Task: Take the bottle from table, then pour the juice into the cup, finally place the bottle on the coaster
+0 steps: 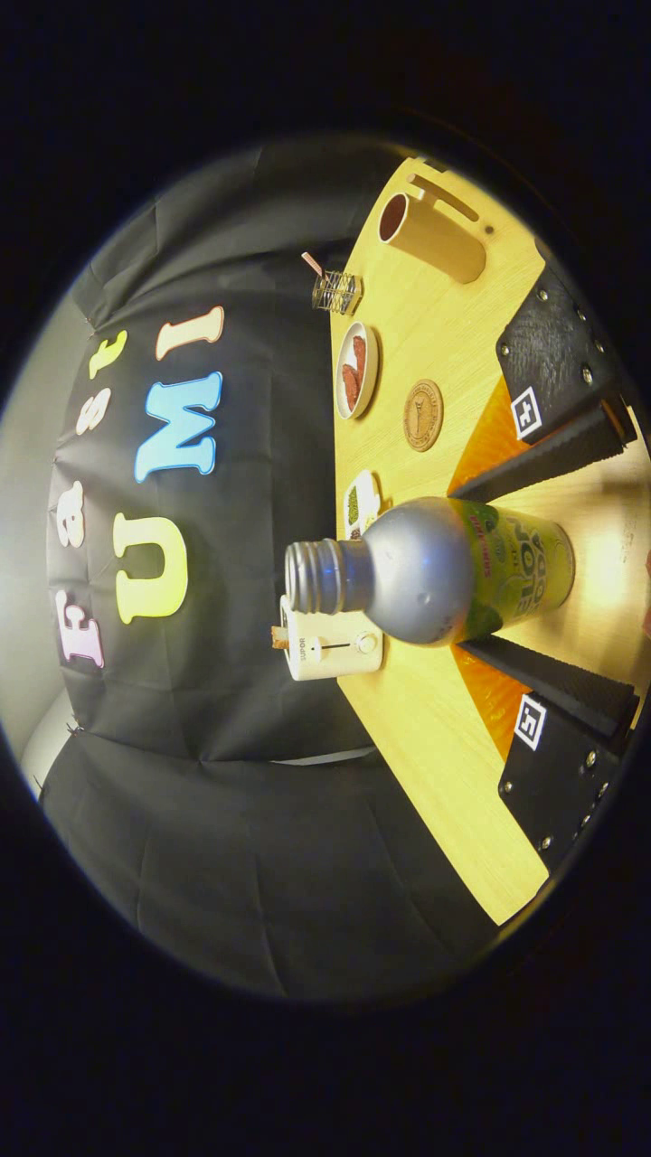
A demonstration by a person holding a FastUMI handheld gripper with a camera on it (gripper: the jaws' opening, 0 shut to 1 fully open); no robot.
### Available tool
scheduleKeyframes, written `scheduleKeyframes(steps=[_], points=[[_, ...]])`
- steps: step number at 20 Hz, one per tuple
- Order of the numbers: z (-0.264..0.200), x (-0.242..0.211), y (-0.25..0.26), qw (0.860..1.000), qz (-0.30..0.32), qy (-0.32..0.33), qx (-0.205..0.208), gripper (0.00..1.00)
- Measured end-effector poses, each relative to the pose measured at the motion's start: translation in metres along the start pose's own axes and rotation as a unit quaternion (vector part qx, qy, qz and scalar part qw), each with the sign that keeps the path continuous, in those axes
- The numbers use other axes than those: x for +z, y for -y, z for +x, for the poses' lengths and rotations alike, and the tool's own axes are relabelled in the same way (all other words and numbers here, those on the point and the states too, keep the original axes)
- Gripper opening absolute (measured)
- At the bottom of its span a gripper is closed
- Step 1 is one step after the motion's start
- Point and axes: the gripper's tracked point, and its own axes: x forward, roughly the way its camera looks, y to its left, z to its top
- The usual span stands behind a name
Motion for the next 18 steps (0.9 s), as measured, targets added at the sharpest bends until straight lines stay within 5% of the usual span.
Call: scheduleKeyframes(steps=[13,18], points=[[0.0078,-0.0127,-0.0049,1.0,-0.004,-0.022,0.002,0.87],[0.0097,-0.0106,-0.0049,0.999,-0.001,-0.037,0.01,0.79]])
